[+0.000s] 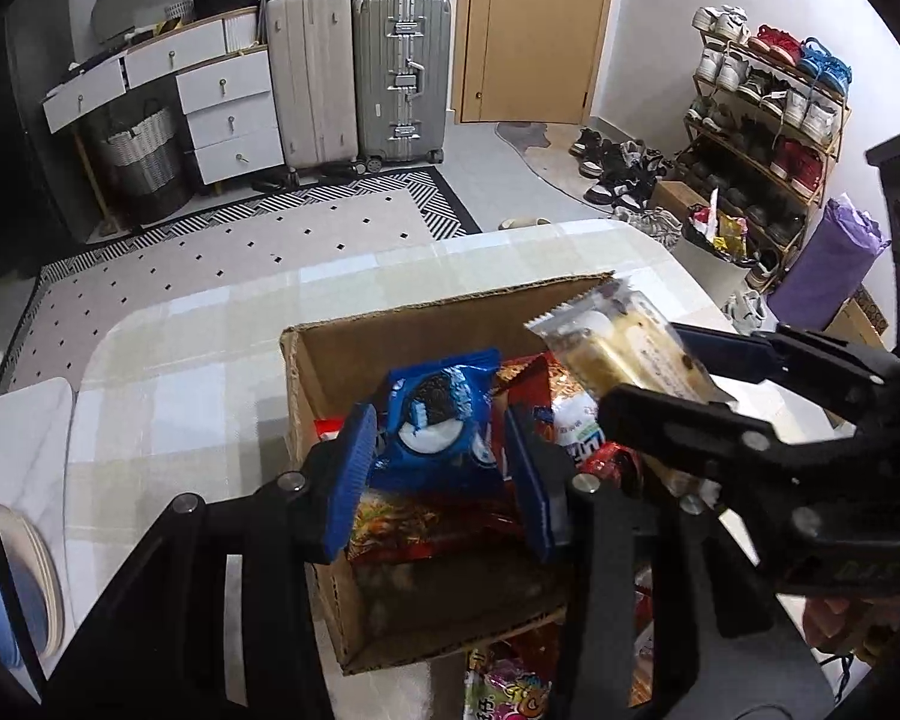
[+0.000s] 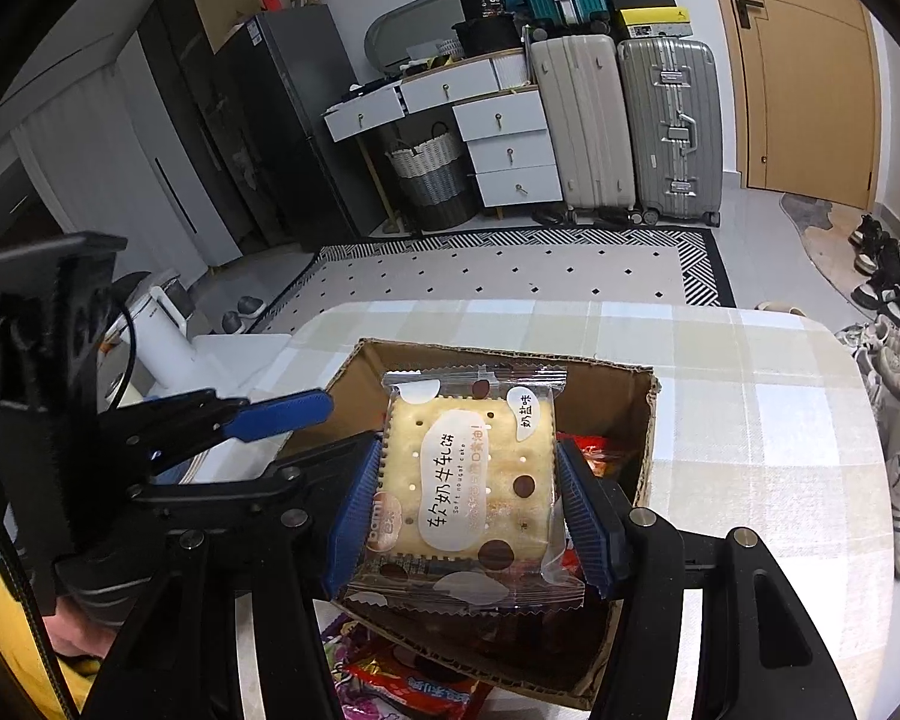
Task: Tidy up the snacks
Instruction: 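Open both grippers to drop the two packs into the box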
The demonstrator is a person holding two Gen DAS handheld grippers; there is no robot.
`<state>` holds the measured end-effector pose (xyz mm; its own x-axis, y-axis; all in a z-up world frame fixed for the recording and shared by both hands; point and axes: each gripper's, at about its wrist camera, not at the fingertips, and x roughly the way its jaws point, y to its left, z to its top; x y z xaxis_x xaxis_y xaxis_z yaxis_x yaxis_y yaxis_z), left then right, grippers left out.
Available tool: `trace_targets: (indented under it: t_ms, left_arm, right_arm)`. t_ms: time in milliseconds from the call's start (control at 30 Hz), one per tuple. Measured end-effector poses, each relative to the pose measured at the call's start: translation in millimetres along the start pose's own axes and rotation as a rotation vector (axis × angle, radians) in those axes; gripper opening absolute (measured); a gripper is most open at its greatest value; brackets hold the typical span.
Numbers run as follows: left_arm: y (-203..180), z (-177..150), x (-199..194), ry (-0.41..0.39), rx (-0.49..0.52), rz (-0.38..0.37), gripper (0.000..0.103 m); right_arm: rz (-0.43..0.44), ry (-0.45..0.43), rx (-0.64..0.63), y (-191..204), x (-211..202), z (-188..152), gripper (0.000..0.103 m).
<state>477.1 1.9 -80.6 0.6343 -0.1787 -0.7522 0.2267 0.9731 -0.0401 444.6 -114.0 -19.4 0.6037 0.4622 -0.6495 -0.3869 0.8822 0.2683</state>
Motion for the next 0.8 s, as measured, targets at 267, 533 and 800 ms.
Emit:
trace_targets:
  t_ms: [267,533,800]
  left_arm:
    - [5.7,-11.0,-10.3,0.009,-0.005,-0.009,0.043]
    - [8.0,-17.8,-28.8,0.0,-0.005,-0.005,0.043]
    - [6.2,-23.5,-49.7,-0.008,-0.006,-0.001,0.043]
  right_arm:
    - [-0.026,0.009,0.004,-1.5,-1.7,-1.9,0.071]
    - [-0.027,-0.022,-0.023,6.5,-15.1,-1.0,0.076]
    - [-0.029,-0.036,-0.039,16.2,-30.9,-4.6,0.076]
